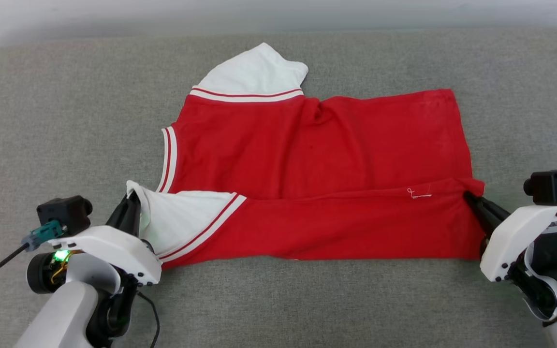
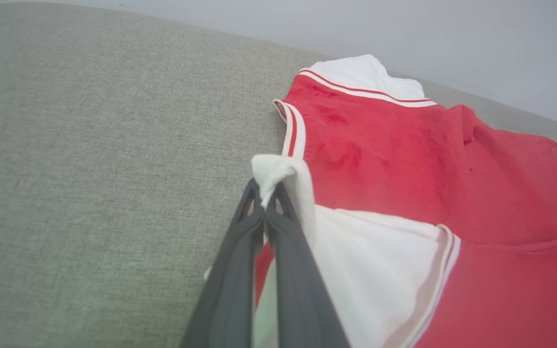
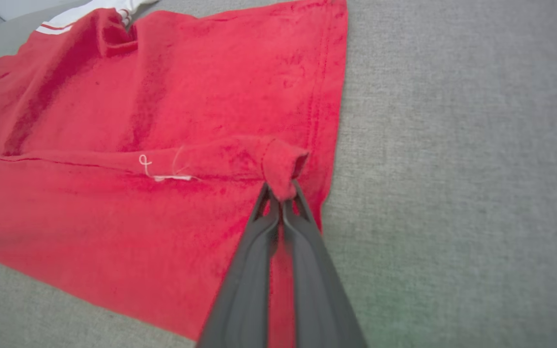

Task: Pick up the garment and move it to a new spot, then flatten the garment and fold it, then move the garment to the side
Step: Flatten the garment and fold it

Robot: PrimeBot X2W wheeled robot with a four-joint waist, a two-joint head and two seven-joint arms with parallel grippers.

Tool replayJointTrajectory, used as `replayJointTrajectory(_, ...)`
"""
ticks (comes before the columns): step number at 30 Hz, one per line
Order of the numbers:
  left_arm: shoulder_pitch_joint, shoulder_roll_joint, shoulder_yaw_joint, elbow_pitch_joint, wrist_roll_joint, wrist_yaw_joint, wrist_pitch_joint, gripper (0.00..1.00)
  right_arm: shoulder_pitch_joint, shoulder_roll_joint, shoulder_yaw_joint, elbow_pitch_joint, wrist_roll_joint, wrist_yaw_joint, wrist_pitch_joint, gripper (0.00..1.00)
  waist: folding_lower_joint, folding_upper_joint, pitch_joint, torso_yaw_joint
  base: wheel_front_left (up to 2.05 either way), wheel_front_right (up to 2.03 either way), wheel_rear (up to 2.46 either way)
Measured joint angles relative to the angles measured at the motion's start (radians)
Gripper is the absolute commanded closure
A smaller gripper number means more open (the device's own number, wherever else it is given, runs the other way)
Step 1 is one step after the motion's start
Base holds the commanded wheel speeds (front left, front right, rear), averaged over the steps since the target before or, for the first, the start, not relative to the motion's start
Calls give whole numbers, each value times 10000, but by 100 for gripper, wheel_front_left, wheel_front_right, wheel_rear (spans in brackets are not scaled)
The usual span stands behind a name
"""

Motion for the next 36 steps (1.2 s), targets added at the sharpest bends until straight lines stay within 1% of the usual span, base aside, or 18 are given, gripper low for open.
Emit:
replayJointTrajectory(4,-251,-378,-77,825,-79,-337,-316,100,-284,0,328,922,65,0,-637,100,0,0,190,49,0,0,0)
replayJointTrajectory(5,-296,-479,-102,1039,-130,-431,-347,100,-332,2,412,1179,75,0,-754,73,0,0,198,52,0,0,0)
replayJointTrajectory(6,-329,-573,-132,1266,-207,-552,-357,100,-389,12,508,1371,84,0,-909,50,0,0,186,52,0,0,0)
replayJointTrajectory(7,-352,-677,-161,1444,-270,-677,-382,80,-453,10,608,1553,121,0,-1060,0,0,0,152,52,0,0,0)
replayJointTrajectory(8,-378,-756,-161,1641,-293,-736,-451,48,-486,4,708,1714,134,0,-1189,0,0,0,107,51,0,0,0)
replayJointTrajectory(9,-410,-803,-161,1793,-336,-790,-474,13,-497,-2,794,1831,148,0,-1384,0,0,0,50,50,0,0,0)
replayJointTrajectory(10,-430,-848,-148,2056,-403,-899,-546,0,-500,-61,1041,2000,84,0,-1732,0,0,0,-93,45,0,0,0)
replayJointTrajectory(13,-430,-823,-107,2278,-441,-965,-690,0,-477,-184,1156,1971,44,-2,-2477,0,0,0,-369,39,0,0,0)
replayJointTrajectory(16,-372,-700,-79,2190,-366,-924,-838,0,-328,-282,1085,1628,-134,-2,-3235,0,0,0,-698,49,0,0,0)
replayJointTrajectory(19,-190,-397,-2,1868,-290,-750,-846,0,54,-347,811,1126,-460,-2,-3762,0,0,0,-1018,72,0,0,0)
replayJointTrajectory(22,107,-58,48,1363,-307,-637,-571,0,586,-309,405,487,-790,-2,-4017,0,-1,0,-1314,98,0,0,0)
replayJointTrajectory(24,372,222,54,880,-349,-491,-228,0,1046,-159,69,-10,-963,-2,-4011,0,-1,0,-1505,112,0,0,0)
replayJointTrajectory(29,923,1131,-176,-359,-629,-472,1296,0,2340,257,-631,-1289,-1528,-2,-3630,0,-1,0,-1921,152,0,0,0)
replayJointTrajectory(32,995,1664,-244,-748,-838,-629,2061,0,2946,589,-938,-2086,-1820,-2,-3450,0,-2,0,-2049,161,0,0,0)
replayJointTrajectory(36,992,2105,-581,-917,-1175,-940,3340,0,3455,1020,-1095,-2840,-1994,-2,-3204,0,-2,0,-2020,22,0,0,0)
